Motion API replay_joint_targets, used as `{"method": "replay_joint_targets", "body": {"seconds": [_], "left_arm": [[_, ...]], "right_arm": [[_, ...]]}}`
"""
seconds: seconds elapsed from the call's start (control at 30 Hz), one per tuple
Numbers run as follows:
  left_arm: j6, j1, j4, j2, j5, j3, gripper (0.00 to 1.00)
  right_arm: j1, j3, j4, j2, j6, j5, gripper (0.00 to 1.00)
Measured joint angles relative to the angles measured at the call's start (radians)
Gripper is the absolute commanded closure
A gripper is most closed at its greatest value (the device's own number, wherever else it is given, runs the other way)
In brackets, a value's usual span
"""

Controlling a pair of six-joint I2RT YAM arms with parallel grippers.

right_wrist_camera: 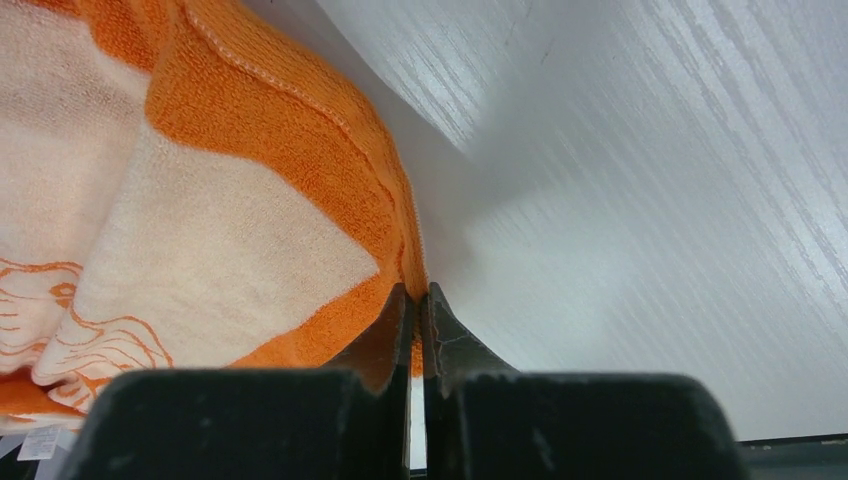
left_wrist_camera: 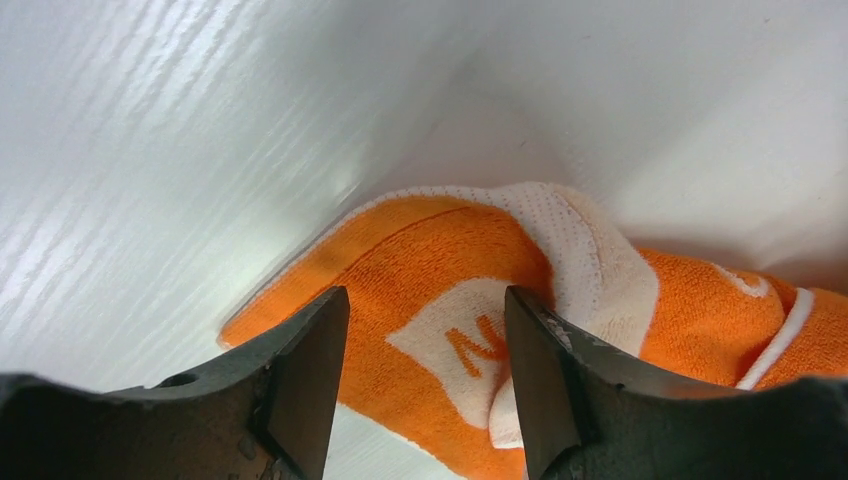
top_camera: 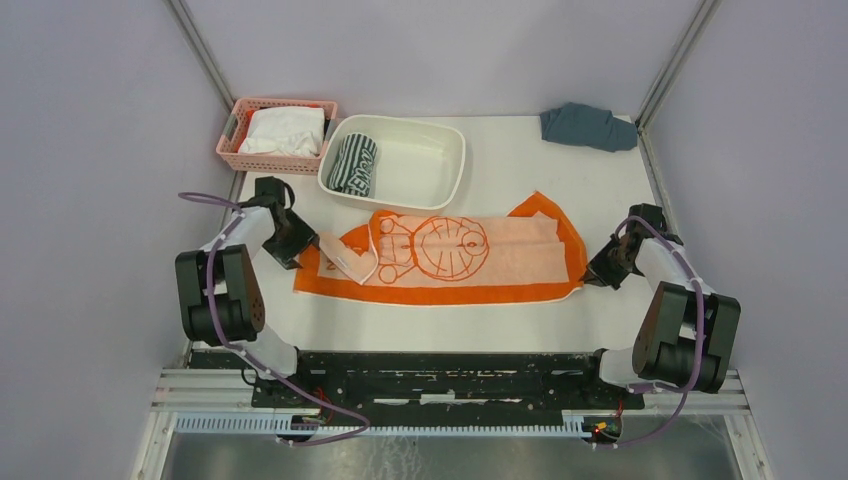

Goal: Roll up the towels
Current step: Flatten out the towel at the center of the board.

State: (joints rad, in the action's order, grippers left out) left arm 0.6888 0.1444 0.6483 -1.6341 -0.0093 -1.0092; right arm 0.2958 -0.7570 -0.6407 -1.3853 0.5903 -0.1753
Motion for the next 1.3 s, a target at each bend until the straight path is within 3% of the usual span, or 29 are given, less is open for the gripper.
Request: {"method": "replay_joint_targets", "body": {"seconds": [0.27,0.67,1.07,1.3], "left_arm": [[0.000,0.019,0.064,0.125,-0.079,0.106,0.38],[0.000,0.044,0.162,0.127,-0.164,0.149,0.45],[-0.001,0.047,0.148,0.123,-0.145,0.194,0.48],[-0.001,0.052,0.118,0.137,-0.119,0.216,0.57]], "right_arm": [[0.000,0.000,0.023,0.000,0.000,-0.009,0.96],[0.001,0.000,0.029,-0.001,-0.002,-0.026,0.97],[0.001,0.000,0.039,-0.004,-0.003,-0.034,0.97],[0.001,0.000,0.042,-0.004,-0.003,-0.034,0.97]]}}
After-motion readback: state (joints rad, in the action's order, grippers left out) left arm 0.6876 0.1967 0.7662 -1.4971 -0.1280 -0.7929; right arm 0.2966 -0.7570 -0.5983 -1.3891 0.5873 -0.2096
